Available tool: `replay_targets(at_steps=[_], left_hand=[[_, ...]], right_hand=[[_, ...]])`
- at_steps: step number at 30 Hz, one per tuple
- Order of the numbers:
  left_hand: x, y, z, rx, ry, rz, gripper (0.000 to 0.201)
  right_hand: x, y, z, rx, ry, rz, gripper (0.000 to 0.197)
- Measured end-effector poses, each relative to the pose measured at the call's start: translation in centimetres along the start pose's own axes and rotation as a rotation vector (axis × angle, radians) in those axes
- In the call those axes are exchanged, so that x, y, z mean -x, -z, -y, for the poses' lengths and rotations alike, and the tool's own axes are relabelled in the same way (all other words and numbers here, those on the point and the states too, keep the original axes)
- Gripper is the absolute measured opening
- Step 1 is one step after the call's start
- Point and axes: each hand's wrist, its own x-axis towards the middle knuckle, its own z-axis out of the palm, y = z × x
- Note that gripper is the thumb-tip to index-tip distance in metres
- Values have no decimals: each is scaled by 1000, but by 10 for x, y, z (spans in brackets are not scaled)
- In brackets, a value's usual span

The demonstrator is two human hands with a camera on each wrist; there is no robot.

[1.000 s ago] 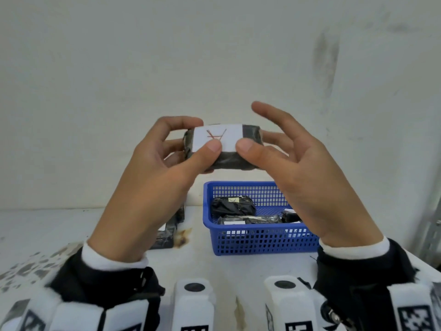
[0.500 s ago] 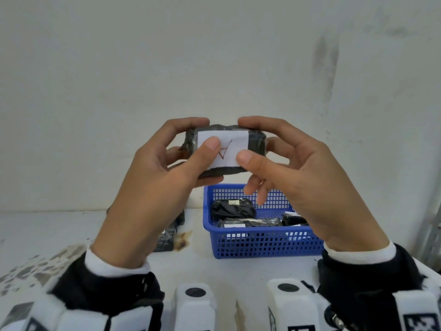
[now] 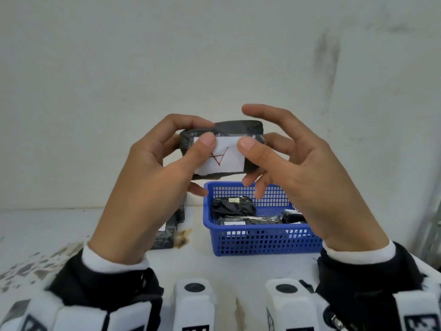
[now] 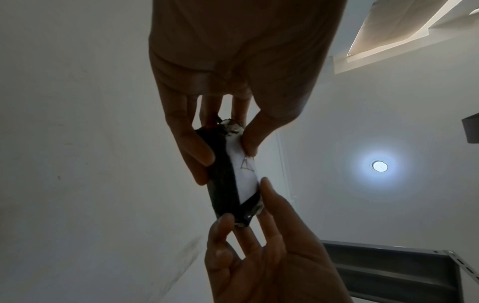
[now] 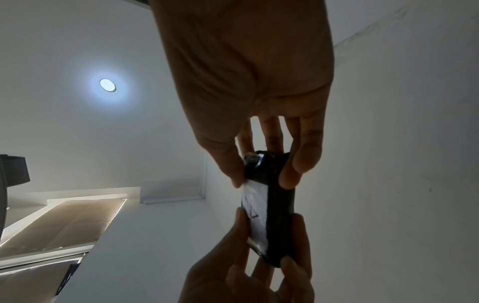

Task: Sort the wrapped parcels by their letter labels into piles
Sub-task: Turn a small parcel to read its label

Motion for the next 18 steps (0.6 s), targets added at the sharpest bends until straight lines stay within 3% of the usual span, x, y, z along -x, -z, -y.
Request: replay_targets(at_steps=[3,5,18], left_hand=[[-1,2,1,-20,20,-24,39],[-2,1,2,-8,29,-44,42],[-3,-1,5,15,57,-14,16]], right_hand=[[-1,-1,-1,-10,-19,-10,38],[-2,-2,-1,-3,-22,-16,38],[-2,0,-4,12,5,-14,17]])
